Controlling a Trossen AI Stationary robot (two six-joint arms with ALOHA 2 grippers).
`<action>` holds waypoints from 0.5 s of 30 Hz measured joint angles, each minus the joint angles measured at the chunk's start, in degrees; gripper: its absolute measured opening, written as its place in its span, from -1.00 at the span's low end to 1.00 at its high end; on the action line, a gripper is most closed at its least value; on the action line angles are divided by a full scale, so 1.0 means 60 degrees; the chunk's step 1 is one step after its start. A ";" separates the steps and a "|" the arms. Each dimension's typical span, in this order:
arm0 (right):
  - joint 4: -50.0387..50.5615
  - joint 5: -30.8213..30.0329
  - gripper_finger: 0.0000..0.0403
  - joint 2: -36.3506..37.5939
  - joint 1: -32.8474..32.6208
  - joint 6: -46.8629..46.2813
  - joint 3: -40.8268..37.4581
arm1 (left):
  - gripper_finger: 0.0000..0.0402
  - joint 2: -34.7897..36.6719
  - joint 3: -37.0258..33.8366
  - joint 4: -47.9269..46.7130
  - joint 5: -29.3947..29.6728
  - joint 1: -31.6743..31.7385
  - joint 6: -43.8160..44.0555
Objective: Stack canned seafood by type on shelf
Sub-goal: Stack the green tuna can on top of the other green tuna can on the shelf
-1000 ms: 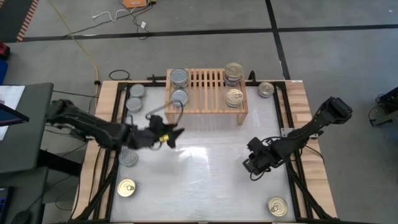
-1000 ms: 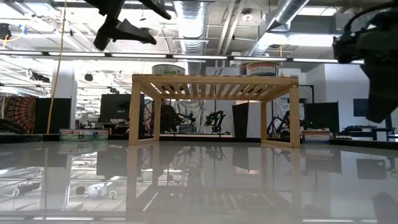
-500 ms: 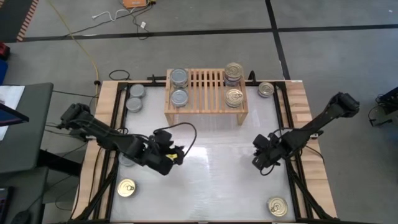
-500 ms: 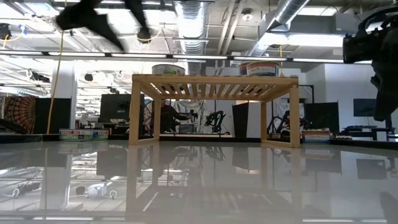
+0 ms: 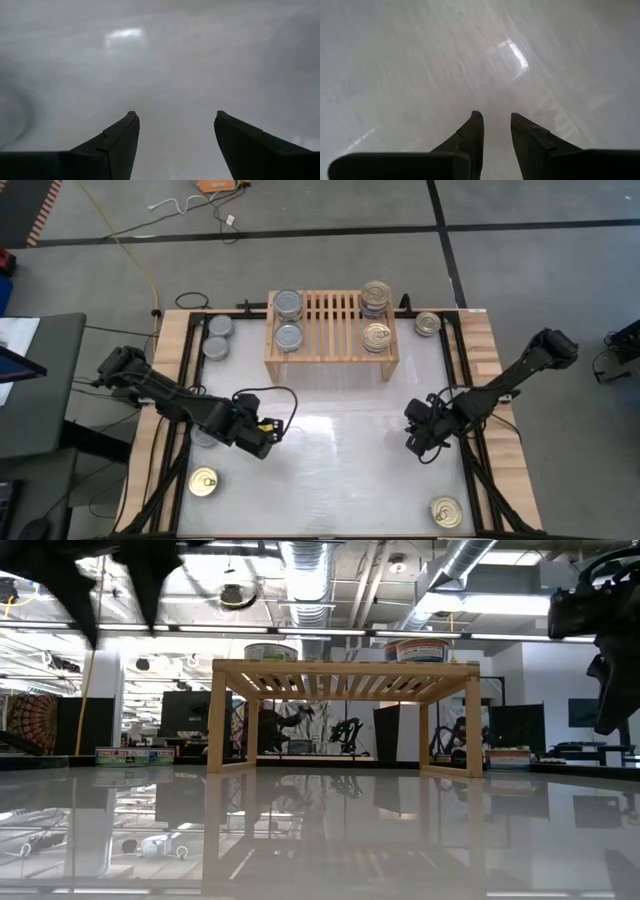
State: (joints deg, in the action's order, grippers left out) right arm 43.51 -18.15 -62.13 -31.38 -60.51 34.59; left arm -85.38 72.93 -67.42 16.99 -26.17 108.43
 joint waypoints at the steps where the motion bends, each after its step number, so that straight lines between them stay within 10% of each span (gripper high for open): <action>1: -0.0018 0.0000 -0.39 0.0000 0.0005 0.0106 0.0000 | 0.23 0.0000 -0.0001 -0.0378 -0.0340 0.0000 0.0238; 7: -0.0051 -0.0004 -0.39 0.0000 0.0004 0.0175 0.0004 | 0.23 0.0092 -0.0023 -0.2273 -0.1153 0.0000 0.1505; 15: -0.0153 0.0000 -0.39 0.0000 -0.0007 0.0102 0.0004 | 0.23 0.0888 -0.1747 -0.0540 -0.1052 0.0000 0.1819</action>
State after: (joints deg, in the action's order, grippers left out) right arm 42.59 -18.15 -62.13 -31.42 -59.90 34.61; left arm -80.05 62.44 -70.66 10.68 -26.17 119.34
